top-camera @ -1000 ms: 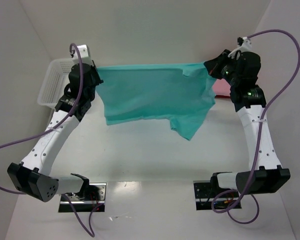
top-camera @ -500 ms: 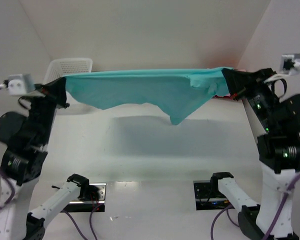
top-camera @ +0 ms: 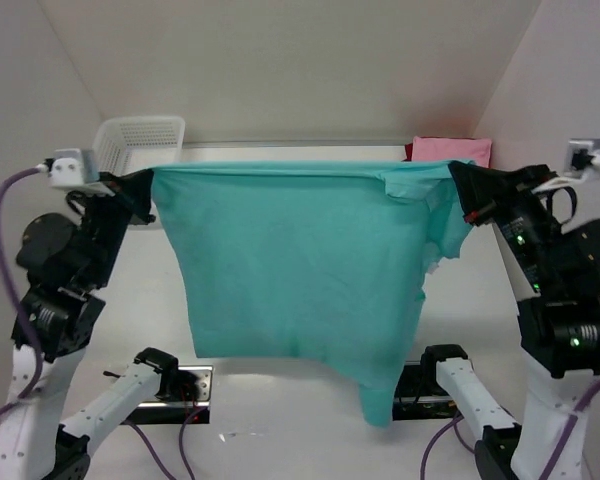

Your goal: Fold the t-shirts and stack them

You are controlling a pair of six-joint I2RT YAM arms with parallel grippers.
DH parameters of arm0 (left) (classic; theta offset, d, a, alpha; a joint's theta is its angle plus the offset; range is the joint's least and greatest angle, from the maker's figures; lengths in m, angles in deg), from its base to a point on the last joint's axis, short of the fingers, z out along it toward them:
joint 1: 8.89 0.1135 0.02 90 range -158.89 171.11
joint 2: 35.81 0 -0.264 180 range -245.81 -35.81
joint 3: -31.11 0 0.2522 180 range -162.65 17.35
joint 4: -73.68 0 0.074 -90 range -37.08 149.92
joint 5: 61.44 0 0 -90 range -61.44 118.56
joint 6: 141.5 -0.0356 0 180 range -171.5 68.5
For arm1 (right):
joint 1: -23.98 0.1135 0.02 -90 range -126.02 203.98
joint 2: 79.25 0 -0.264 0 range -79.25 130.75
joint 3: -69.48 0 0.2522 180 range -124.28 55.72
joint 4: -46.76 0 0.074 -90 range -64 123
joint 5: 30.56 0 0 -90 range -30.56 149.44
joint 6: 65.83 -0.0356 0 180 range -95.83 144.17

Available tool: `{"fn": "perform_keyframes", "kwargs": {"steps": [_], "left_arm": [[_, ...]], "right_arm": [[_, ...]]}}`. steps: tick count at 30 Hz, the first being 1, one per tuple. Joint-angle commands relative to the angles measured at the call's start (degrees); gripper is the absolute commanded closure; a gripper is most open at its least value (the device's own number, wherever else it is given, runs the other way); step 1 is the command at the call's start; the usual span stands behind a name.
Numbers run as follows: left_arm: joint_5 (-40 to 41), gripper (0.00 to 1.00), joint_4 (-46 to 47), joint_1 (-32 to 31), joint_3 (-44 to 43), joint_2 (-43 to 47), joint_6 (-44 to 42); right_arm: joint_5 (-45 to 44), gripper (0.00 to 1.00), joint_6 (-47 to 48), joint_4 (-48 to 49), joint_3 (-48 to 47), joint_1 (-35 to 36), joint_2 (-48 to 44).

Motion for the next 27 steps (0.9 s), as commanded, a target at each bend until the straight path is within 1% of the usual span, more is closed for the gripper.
{"fn": "perform_keyframes", "kwargs": {"steps": [1, 9, 10, 14, 18, 24, 27], "left_arm": [[8.08, 1.00, -0.19, 1.39, 4.34, -3.14, 0.30], [9.58, 1.00, 2.01, 1.39, 14.19, -7.16, 1.91], [9.63, 1.00, 2.50, 1.39, 15.50, -8.75, 2.40], [11.43, 1.00, 2.51, 1.39, 17.57, -12.80, 2.93], [12.92, 1.00, 5.23, 1.39, 17.63, -19.68, 2.41], [13.45, 1.00, 10.68, 1.39, 15.87, -30.26, 3.64], [14.39, 1.00, 14.23, 1.82, 14.69, -34.38, 3.64]], "right_arm": [[-9.75, 0.99, 2.01, 2.39, 5.91, -0.97, 3.92], [-10.69, 0.99, 0.78, 7.85, 20.72, -0.97, 9.26], [-10.69, 0.99, 0.74, 9.62, 22.23, -0.97, 10.28], [-10.16, 0.99, -1.03, 14.36, 29.56, -0.97, 13.42], [-10.72, 0.99, -1.60, 18.47, 32.27, -0.97, 17.54], [-12.01, 0.99, -1.60, 24.39, 32.34, -0.97, 24.42], [-12.01, 0.99, -0.98, 27.23, 30.67, -0.97, 28.68]]}}
